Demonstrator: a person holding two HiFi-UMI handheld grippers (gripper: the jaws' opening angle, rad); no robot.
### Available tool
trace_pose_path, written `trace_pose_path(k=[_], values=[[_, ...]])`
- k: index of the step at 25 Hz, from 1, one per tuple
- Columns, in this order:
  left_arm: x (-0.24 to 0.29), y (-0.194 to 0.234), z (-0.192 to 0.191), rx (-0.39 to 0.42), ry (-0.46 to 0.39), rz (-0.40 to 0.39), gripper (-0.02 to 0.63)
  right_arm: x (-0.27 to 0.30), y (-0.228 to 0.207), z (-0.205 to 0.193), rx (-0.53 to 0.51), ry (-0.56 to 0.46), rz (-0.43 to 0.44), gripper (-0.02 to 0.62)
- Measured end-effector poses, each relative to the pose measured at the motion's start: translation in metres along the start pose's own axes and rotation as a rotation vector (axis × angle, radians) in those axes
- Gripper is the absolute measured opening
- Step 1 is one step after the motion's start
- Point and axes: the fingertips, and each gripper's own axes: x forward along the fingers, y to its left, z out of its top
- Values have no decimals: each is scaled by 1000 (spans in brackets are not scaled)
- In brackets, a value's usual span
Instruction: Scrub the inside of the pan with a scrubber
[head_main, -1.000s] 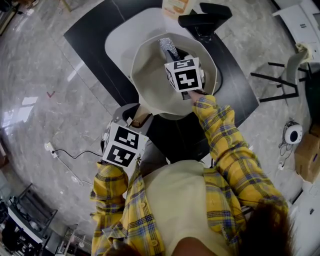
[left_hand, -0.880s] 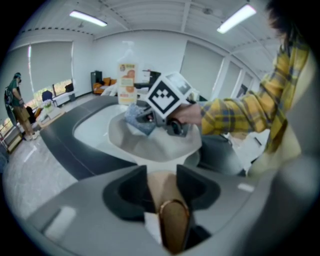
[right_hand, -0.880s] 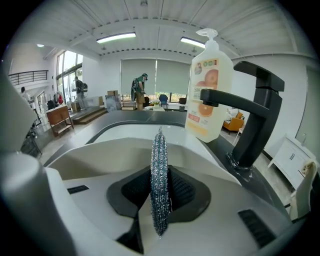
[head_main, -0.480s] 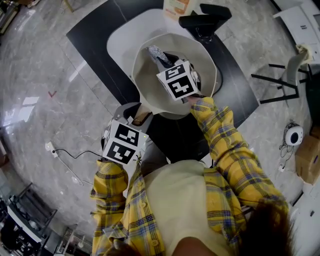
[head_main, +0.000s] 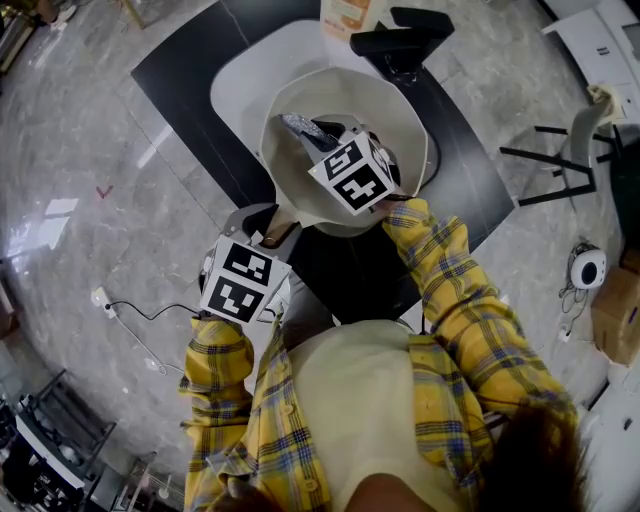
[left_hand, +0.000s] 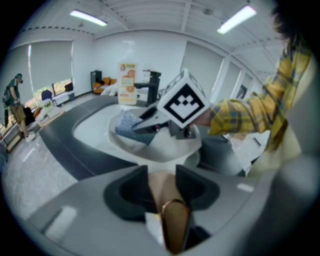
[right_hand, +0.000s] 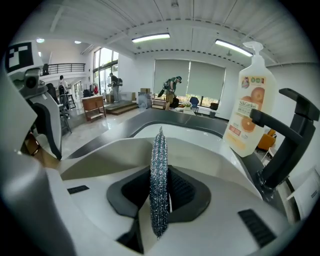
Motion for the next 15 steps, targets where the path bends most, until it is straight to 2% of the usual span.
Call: trace_pose_path(k=[7, 15], values=[[1, 0, -1, 1, -1, 6, 178, -8, 21, -5, -137, 25, 70, 84], [2, 1, -1, -4, -1, 6, 178, -17, 40, -13, -211, 38, 173, 84]])
